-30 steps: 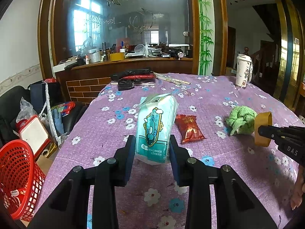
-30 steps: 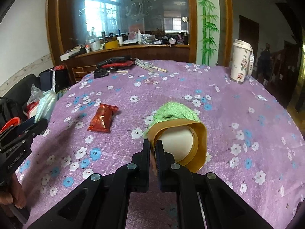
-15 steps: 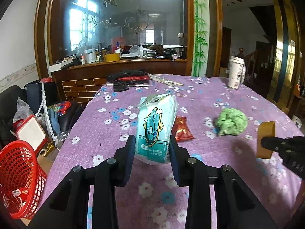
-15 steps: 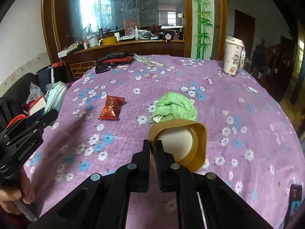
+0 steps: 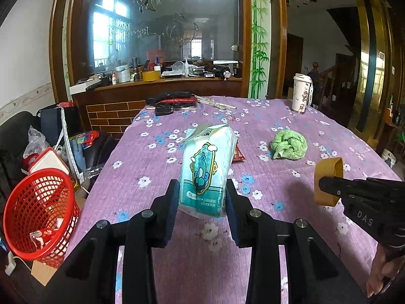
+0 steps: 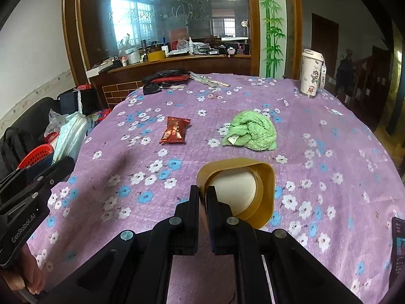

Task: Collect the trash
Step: 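Hold the teal packet in the left tool and tape roll in the right tool above the table, then carry the packet and tape roll over the red basket and open both tools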

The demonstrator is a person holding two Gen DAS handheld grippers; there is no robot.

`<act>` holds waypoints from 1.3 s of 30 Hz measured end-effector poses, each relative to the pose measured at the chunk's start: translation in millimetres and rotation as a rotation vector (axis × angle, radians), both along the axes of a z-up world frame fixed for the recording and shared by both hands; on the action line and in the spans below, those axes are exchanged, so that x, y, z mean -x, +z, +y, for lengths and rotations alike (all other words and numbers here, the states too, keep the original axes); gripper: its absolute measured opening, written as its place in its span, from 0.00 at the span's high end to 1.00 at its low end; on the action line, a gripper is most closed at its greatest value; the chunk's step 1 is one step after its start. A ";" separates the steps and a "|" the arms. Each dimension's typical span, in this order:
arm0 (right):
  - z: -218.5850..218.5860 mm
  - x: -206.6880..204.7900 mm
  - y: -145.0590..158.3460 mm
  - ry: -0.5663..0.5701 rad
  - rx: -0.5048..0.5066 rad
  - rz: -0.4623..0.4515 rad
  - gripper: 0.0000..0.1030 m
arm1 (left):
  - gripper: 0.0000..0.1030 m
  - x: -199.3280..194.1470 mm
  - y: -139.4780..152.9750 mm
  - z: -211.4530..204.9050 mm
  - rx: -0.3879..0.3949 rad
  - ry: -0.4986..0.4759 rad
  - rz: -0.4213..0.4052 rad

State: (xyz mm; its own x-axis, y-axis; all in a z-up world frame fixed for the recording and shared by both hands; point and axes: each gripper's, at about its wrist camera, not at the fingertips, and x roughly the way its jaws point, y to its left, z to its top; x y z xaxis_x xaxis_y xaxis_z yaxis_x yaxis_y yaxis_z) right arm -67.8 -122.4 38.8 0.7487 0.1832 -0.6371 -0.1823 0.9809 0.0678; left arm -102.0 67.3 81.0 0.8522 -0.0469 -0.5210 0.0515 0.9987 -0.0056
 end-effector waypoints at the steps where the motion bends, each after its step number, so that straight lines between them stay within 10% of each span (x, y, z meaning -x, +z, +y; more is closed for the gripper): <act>1: 0.7 2.0 0.5 0.000 0.003 -0.002 0.94 | 0.67 1.9 -0.4 0.1 0.002 -0.001 0.003; 39: 90.1 14.9 24.0 0.245 -0.058 0.005 0.94 | 0.67 41.5 12.1 79.1 0.064 0.130 -0.011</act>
